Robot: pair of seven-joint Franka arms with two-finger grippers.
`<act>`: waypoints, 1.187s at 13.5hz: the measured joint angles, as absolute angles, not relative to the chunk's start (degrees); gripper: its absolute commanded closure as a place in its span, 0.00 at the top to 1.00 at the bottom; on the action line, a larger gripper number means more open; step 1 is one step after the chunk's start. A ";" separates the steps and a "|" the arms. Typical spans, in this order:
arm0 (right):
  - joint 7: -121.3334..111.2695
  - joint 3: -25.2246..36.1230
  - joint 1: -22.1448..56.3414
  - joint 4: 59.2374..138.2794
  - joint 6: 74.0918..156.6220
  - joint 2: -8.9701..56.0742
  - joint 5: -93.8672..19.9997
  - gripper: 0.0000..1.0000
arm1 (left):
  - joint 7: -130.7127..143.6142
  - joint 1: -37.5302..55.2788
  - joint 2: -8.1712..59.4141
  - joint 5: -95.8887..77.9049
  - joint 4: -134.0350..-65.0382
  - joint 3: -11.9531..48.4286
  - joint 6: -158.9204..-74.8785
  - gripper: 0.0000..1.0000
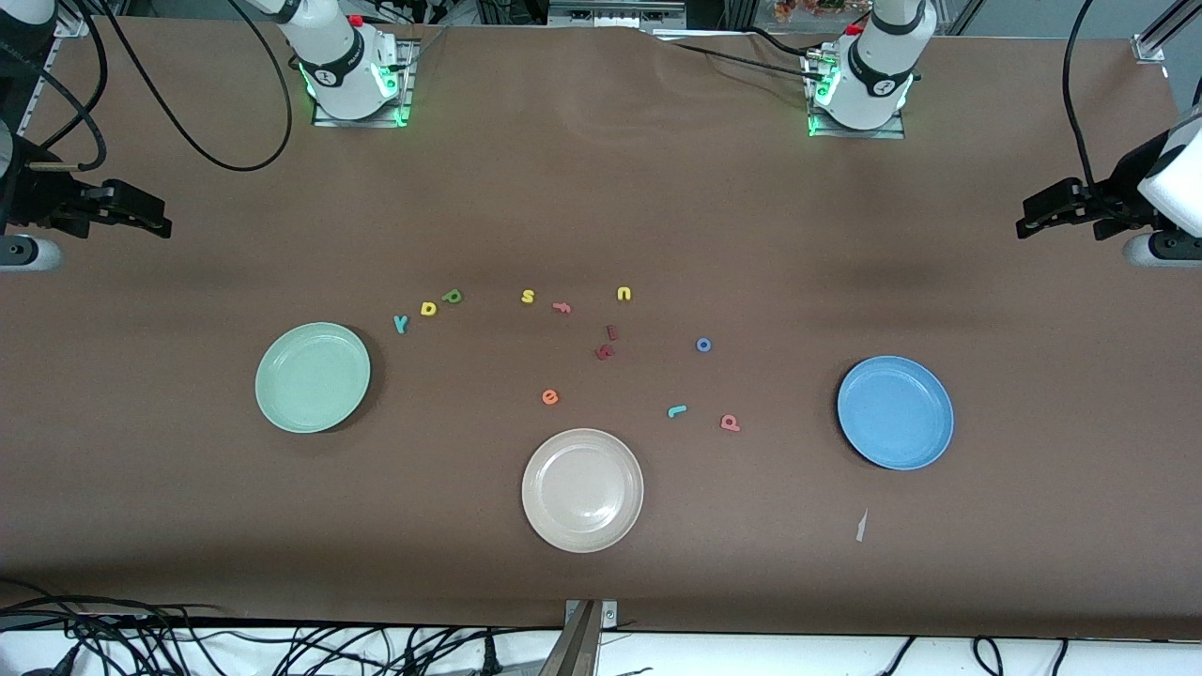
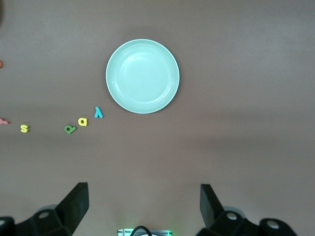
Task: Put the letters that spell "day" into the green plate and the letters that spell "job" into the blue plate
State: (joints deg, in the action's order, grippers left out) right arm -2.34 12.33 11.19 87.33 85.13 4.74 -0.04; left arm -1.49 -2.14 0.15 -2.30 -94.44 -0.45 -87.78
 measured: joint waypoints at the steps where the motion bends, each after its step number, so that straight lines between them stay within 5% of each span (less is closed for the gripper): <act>1: -2.34 12.30 11.22 87.12 85.07 4.74 -0.04 1.00 | -1.49 -2.14 0.15 -2.30 -94.44 -0.45 -87.78 1.00; 16: -2.50 12.57 11.22 86.34 83.23 4.74 -0.04 1.00 | -1.49 -2.14 0.50 -2.30 -94.44 -0.46 -87.49 1.00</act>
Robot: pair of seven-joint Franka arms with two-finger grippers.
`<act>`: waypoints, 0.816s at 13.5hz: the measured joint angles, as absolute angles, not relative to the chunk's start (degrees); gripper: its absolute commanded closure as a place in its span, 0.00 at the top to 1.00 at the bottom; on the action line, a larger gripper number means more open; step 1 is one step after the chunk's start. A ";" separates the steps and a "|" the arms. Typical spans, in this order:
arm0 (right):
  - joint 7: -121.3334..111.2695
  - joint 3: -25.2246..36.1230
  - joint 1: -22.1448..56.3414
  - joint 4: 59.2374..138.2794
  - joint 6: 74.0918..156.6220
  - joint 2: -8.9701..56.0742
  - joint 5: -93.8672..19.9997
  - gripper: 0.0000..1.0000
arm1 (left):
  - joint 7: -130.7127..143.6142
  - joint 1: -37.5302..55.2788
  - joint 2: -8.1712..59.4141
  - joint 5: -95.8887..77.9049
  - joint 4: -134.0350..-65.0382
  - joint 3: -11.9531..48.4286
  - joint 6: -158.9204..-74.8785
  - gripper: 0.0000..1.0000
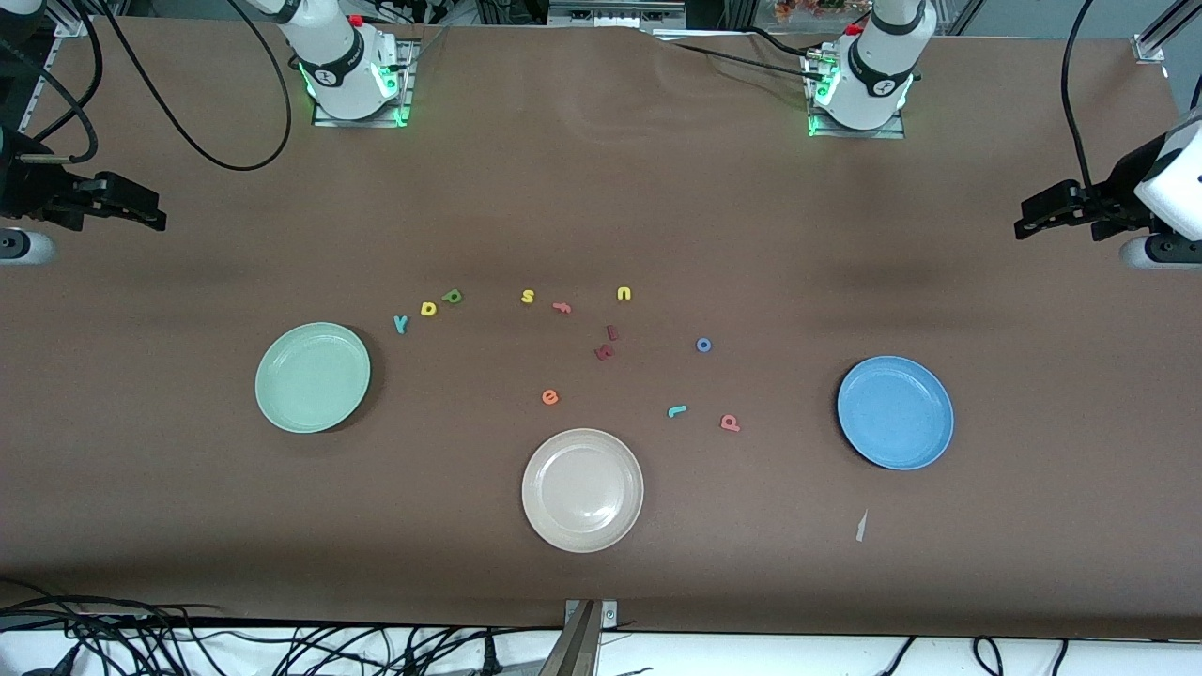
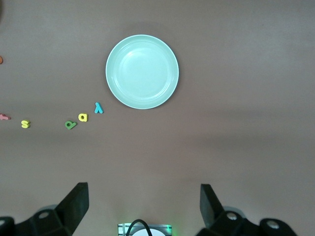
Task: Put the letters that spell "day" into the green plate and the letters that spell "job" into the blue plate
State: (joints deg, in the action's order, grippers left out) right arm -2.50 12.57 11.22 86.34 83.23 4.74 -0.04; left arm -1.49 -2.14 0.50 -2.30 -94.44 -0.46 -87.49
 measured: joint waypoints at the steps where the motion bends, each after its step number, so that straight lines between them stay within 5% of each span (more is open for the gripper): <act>1: -2.50 12.57 11.22 86.34 83.23 4.74 -0.04 1.00 | -1.50 -2.14 0.50 -2.30 -94.44 -0.46 -87.29 1.00; 11: -2.50 12.57 11.22 86.34 83.20 4.74 -0.04 1.00 | -1.50 -1.81 0.50 -0.28 -94.44 -0.03 -86.81 1.00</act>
